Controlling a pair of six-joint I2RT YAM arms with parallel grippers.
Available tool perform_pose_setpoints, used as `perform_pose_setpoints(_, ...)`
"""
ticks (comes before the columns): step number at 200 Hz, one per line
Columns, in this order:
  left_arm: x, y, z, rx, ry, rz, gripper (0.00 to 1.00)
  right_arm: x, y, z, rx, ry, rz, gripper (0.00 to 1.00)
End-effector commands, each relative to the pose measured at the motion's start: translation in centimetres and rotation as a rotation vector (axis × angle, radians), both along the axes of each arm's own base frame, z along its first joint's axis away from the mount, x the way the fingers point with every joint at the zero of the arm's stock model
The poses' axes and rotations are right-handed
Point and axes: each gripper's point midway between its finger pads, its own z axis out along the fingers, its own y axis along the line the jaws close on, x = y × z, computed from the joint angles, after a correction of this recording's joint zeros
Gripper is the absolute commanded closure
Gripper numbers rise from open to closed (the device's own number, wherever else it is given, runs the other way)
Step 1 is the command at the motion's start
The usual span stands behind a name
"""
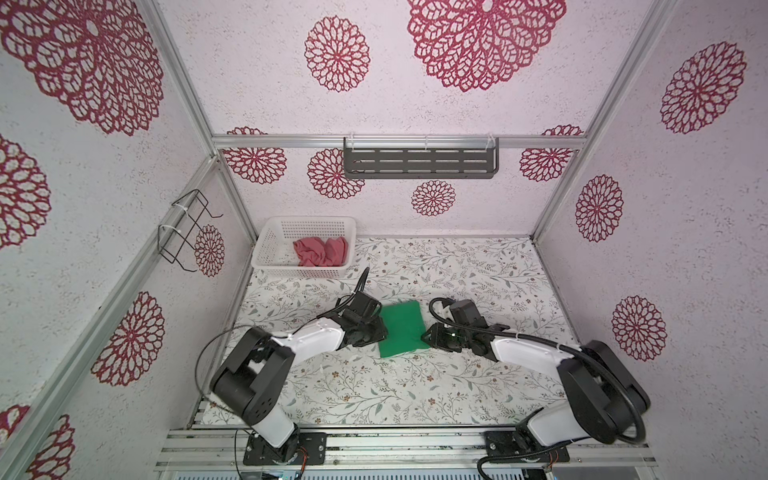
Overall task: Fold and stack the tank tops
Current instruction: 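Grasp the folded green square's near edge with the right gripper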
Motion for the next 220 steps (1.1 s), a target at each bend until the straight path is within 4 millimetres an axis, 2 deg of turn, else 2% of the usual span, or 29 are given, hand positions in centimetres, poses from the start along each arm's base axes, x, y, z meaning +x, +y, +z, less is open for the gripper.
perform_pose_setpoints(1, 0.9, 4.1, 3.0, 0.101, -0.062, 0.094, 0.46, 0.9, -2.0, 3.2, -0.077, -0.073, -0.035, 0.67)
perform_pose_setpoints(18, 1.8, 3.8, 5.6, 0.078, -0.103, 0.100, 0.46, 1.6, -1.0, 4.5, -0.050, -0.099, -0.020, 0.69)
perform_pose_setpoints(29, 1.9, 2.2, 6.6, 0.032, -0.118, 0.079, 0.47, 1.6, 0.6, 5.1, -0.010, -0.110, 0.007, 0.70)
perform_pose_setpoints(43, 1.6, 0.3, 6.9, -0.011, -0.119, 0.058, 0.50, 1.2, 2.6, 5.1, 0.028, -0.107, 0.048, 0.72)
perform_pose_setpoints(68, 0.5, -2.5, 5.1, -0.105, -0.089, 0.059, 0.52, 0.5, 4.9, 3.1, 0.051, -0.072, 0.091, 0.73)
perform_pose_setpoints(96, -0.4, -3.4, 1.9, -0.133, -0.040, 0.086, 0.51, -0.1, 5.5, -1.1, 0.055, -0.006, 0.086, 0.74)
perform_pose_setpoints(107, -0.8, -2.9, 0.5, -0.105, -0.016, 0.088, 0.50, -0.1, 4.9, -2.8, 0.026, 0.010, 0.066, 0.74)
perform_pose_setpoints(122, -1.1, -1.1, -0.5, -0.022, -0.004, 0.113, 0.51, -0.1, 3.1, -4.9, -0.081, 0.029, 0.033, 0.74)
perform_pose_setpoints(134, -1.2, 0.4, -0.6, 0.015, -0.012, 0.133, 0.51, 0.1, 2.1, -5.2, -0.148, 0.019, 0.023, 0.74)
perform_pose_setpoints(161, -0.7, 3.4, 1.1, 0.067, -0.050, 0.161, 0.50, 0.9, 1.0, -2.2, -0.221, -0.053, 0.023, 0.71)
perform_pose_setpoints(197, -0.3, 5.8, 4.1, 0.087, -0.106, 0.187, 0.48, 2.0, -0.8, 3.0, -0.361, -0.154, 0.006, 0.52)
perform_pose_setpoints(220, -0.4, 7.5, 5.8, 0.086, -0.140, 0.209, 0.48, 1.7, -0.5, 4.0, -0.472, -0.179, 0.006, 0.37)
